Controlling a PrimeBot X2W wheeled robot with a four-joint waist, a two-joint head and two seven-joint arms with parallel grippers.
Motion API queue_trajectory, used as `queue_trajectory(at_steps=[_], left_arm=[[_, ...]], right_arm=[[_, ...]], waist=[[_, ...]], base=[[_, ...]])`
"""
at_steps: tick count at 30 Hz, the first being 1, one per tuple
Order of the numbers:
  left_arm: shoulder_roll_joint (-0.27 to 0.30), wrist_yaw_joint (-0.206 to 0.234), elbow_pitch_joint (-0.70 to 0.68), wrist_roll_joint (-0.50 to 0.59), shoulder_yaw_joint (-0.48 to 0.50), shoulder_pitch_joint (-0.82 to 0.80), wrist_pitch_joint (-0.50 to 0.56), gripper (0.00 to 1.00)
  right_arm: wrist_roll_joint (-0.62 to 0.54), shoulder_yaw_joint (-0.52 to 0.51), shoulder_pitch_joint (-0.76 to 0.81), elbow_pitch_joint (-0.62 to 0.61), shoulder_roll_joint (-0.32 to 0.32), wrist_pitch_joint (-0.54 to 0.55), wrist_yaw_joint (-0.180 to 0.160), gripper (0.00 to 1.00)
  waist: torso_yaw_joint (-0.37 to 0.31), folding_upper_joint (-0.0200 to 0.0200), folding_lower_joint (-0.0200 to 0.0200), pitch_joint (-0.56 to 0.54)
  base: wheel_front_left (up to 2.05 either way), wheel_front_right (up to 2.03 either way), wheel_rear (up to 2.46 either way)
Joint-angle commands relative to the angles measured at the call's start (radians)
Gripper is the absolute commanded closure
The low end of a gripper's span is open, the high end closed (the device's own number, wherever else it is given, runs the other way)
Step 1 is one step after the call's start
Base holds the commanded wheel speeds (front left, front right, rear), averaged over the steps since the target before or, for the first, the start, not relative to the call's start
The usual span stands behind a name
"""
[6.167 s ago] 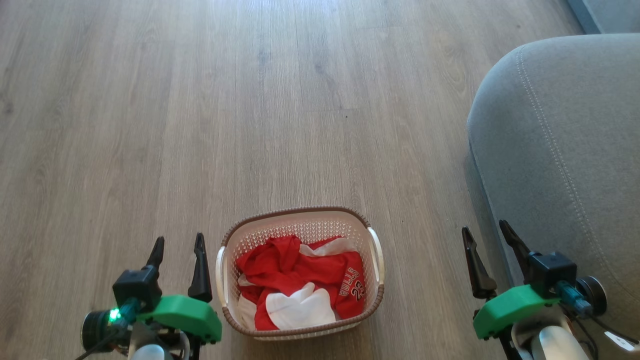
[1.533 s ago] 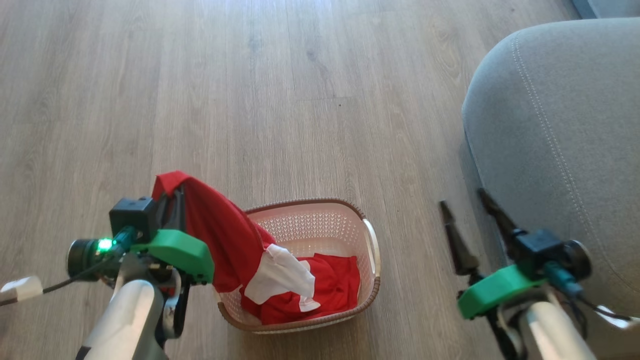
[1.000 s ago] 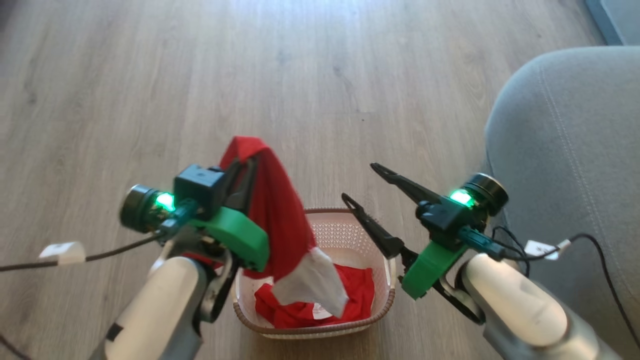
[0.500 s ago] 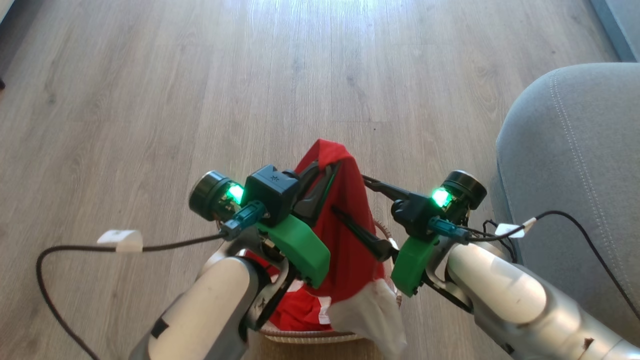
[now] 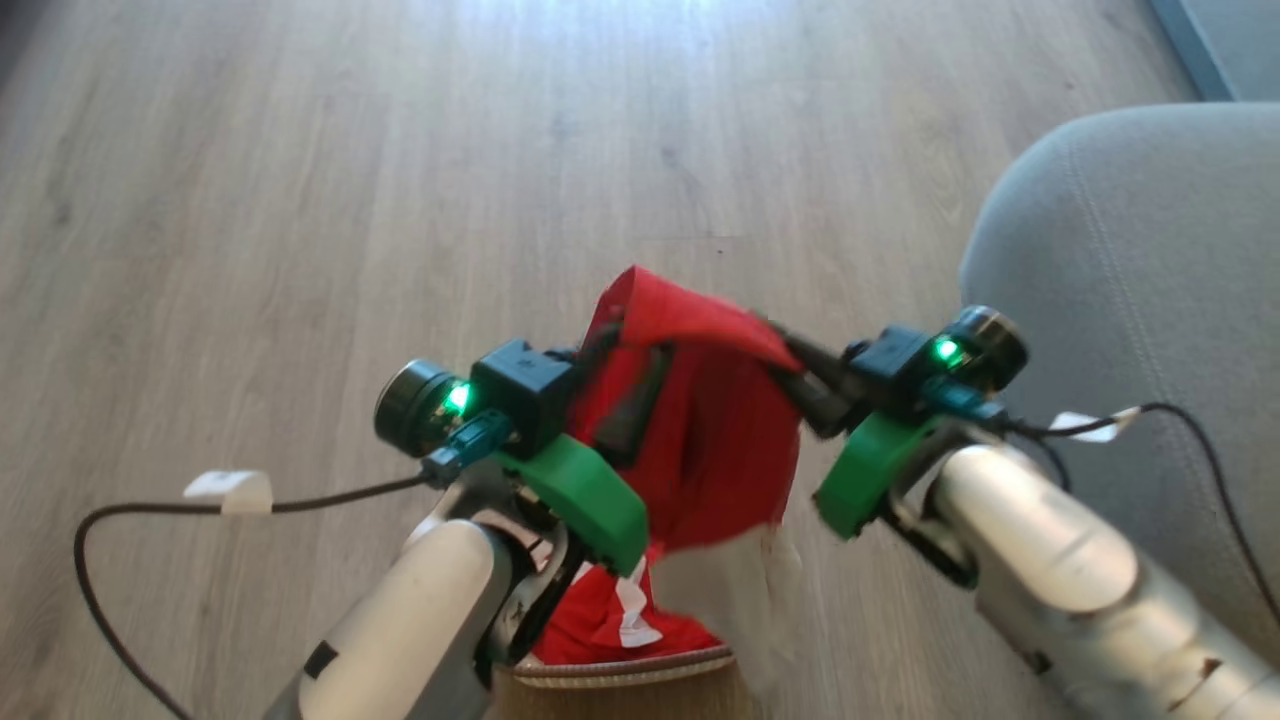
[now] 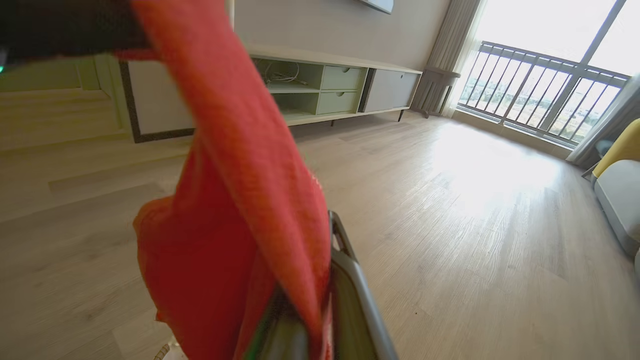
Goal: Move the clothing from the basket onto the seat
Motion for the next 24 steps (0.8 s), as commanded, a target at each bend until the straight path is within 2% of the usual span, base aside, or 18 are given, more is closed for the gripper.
queue_trajectory(at_steps=[1,6,14,20,24], left_arm=[[0.005,0.006,-0.006,-0.002,0.042,-0.013,-0.019,0.0],[-0.024,-0.01,0.114,-0.026,0.034,0.017,-0.1,0.0],[-0.072,-0.031,0.302,-0.019,-0.011,0.009,-0.211,0.0],[-0.088,-0.042,0.351,-0.031,-0.034,-0.003,-0.23,0.0],[-0.09,-0.045,0.335,-0.043,-0.044,-0.001,-0.231,0.0]], right_arm=[[-0.005,-0.028,-0.008,-0.042,-0.013,-0.007,0.0,1.0],[-0.009,-0.12,0.013,-0.093,-0.057,-0.007,0.0,1.0],[-0.026,-0.219,0.053,-0.172,-0.113,-0.007,0.0,1.0],[-0.033,-0.272,0.091,-0.2,-0.145,-0.007,0.0,1.0],[-0.032,-0.301,0.115,-0.212,-0.158,-0.007,0.0,1.0]], waist=[[-0.021,0.0,-0.0001,0.005],[-0.078,0.0,-0.0001,0.019],[-0.211,0.0,-0.0001,0.053],[-0.299,0.0,-0.0001,0.065],[-0.341,0.0,-0.0001,0.068]], base=[[0.0,0.0,0.0],[0.0,0.0,0.0],[0.0,0.0,0.0],[0.0,0.0,0.0],[0.0,0.0,0.0]])
